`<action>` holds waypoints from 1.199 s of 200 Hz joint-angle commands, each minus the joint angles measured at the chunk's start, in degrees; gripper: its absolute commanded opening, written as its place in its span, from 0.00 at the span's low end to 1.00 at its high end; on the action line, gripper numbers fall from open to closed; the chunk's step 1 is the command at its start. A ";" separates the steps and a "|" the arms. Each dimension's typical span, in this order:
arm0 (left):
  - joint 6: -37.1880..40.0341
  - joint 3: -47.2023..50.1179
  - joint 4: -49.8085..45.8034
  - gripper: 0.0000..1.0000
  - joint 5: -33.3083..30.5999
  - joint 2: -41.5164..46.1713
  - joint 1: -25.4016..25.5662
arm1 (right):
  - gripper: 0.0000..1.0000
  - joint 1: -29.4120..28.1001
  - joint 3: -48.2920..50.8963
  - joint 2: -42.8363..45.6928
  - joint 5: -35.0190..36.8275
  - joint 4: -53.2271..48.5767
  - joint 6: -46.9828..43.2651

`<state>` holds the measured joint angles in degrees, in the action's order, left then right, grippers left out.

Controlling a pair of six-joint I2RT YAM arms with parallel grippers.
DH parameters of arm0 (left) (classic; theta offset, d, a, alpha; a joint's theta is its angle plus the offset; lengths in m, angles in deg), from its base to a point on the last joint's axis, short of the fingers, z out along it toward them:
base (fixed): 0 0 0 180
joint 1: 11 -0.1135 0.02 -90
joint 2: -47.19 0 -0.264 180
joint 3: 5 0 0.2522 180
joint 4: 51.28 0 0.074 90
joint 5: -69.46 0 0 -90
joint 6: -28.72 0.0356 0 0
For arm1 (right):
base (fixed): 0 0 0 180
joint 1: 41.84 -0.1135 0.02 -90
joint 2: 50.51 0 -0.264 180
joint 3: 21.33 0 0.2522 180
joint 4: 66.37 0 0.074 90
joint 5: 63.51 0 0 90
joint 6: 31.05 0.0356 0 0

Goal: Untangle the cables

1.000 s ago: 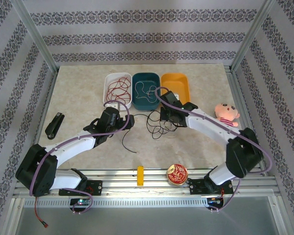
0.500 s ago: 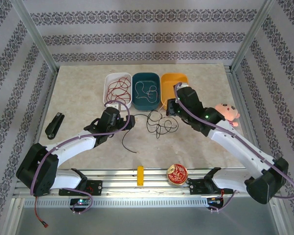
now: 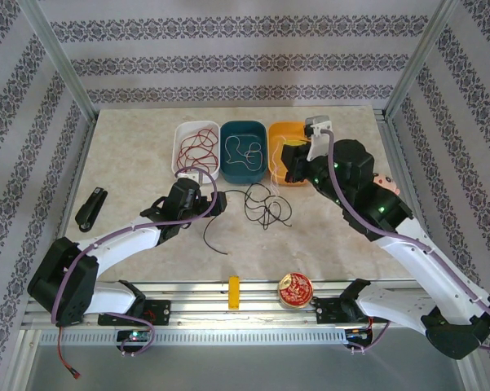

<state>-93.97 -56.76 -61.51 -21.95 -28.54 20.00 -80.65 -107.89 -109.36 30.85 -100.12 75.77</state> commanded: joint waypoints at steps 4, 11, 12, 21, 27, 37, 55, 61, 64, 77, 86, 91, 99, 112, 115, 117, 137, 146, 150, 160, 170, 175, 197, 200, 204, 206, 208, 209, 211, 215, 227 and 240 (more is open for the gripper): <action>-0.69 -0.82 2.27 0.99 0.98 -0.53 -0.47 | 0.00 -0.99 -6.56 -0.35 -2.21 0.97 -4.98; -0.71 -0.79 2.27 1.00 1.02 -0.51 -0.34 | 0.00 -1.20 -7.83 -0.55 -2.51 0.86 -5.75; -0.71 -0.78 2.27 1.00 1.05 -0.50 -0.33 | 0.00 -1.24 -7.99 -0.51 -2.51 0.89 -5.88; -0.71 -0.83 2.35 1.00 1.05 -0.57 -0.42 | 0.00 -1.35 -9.68 -0.82 -2.67 0.77 -6.88; -0.70 -0.86 2.36 1.00 0.98 -0.53 -0.46 | 0.00 -1.47 -10.81 -1.01 -2.69 0.46 -7.47; -0.70 -0.89 2.36 1.00 1.05 -0.57 -0.50 | 0.00 -1.68 -12.75 -1.63 -2.66 -0.22 -8.50; -0.71 -0.76 2.60 1.00 1.02 -0.57 -0.46 | 0.00 -1.99 -15.56 -2.34 -2.26 -0.44 -10.21; -0.71 -0.76 2.57 1.00 0.99 -0.58 -0.46 | 0.00 -2.12 -16.55 -2.61 -2.00 -0.64 -10.60; -0.71 -0.76 2.58 1.00 0.97 -0.58 -0.46 | 0.00 -2.11 -17.07 -2.74 -1.95 -0.73 -10.94; -0.71 -0.65 2.55 1.00 0.80 -0.64 -0.48 | 0.00 -2.30 -19.75 -3.63 -1.26 -1.13 -12.12; -0.71 -0.60 2.53 1.00 0.82 -0.61 -0.50 | 0.00 -2.40 -21.79 -4.46 -0.86 -1.60 -13.09; -0.69 -0.67 2.57 1.00 0.80 -0.60 -0.43 | 0.00 -2.45 -22.89 -5.02 -0.66 -1.82 -13.60; -0.71 -0.59 2.54 1.00 0.88 -0.54 -0.41 | 0.00 -2.55 -24.27 -5.85 0.00 -2.21 -14.29; -0.89 -0.44 2.62 1.00 0.80 -0.24 -0.50 | 0.00 -2.54 -25.58 -7.28 2.12 -2.56 -14.71; -0.91 -0.40 2.62 1.00 0.75 -0.14 -0.46 | 0.00 -2.55 -25.67 -7.54 2.49 -2.57 -14.71; -0.96 -0.32 2.62 1.00 0.72 -0.06 -0.49 | 0.00 -2.58 -25.65 -7.80 2.89 -2.55 -14.67; -0.90 0.17 2.29 1.00 0.00 1.26 -0.42 | 0.00 -2.59 -25.56 -10.24 5.47 -3.06 -14.11; -0.97 0.35 1.90 0.99 -0.70 2.00 -0.43 | 0.00 -2.46 -25.32 -11.57 6.42 -3.42 -13.48; -0.87 0.52 1.70 0.99 -0.95 2.39 -0.43 | 0.00 -2.46 -25.30 -12.27 6.79 -3.53 -13.19; -0.80 0.81 1.25 0.99 -1.67 3.50 -0.44 | 0.00 -2.26 -25.00 -13.92 7.30 -3.78 -12.44; -0.63 1.16 0.62 0.99 -2.44 4.90 -0.45 | 0.00 -1.99 -25.08 -15.98 7.52 -4.27 -11.59; -0.54 1.30 0.33 0.99 -2.85 5.57 -0.50 | 0.00 -1.73 -25.39 -17.03 7.44 -4.71 -11.26; -0.42 2.22 -1.09 0.99 -4.82 8.60 -0.44 | 0.00 -1.06 -26.89 -21.98 7.79 -6.22 -9.99; -0.44 2.42 -1.19 0.99 -5.14 8.98 -0.49 | 0.00 -0.94 -27.14 -22.50 7.85 -6.41 -9.81; -0.45 2.57 -1.31 0.99 -5.49 9.52 -0.50 | 0.00 -0.82 -27.36 -23.68 7.93 -6.69 -9.54; -0.45 2.69 -1.39 0.99 -5.70 9.78 -0.51 | 0.00 -0.65 -27.55 -24.12 7.94 -6.83 -9.46; -0.45 2.78 -1.52 0.99 -5.90 10.02 -0.51 | 0.00 -0.61 -27.63 -24.65 7.94 -6.87 -9.27; -0.45 2.90 -1.52 0.99 -6.03 10.13 -0.51 | 0.00 -0.59 -27.74 -24.87 7.99 -6.98 -9.22; -0.49 2.97 -1.66 0.99 -6.18 10.39 -0.51 | 0.00 -0.51 -27.95 -25.16 8.02 -7.17 -9.18; -0.58 3.16 -1.95 0.99 -6.65 10.81 -0.51 | 0.00 -0.22 -28.36 -26.31 8.07 -7.62 -8.76; -0.73 3.81 -2.63 0.99 -7.86 12.18 -0.46 | 0.00 0.35 -29.44 -29.13 8.12 -8.62 -7.84; -0.93 4.22 -3.63 0.99 -8.96 13.51 -0.46 | 0.00 0.91 -30.45 -32.09 8.38 -9.25 -6.93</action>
<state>-94.36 -53.94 -61.99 -27.04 -17.37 20.00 -81.02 -134.99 -138.17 37.51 -106.99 66.11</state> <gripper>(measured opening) 0.993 0.041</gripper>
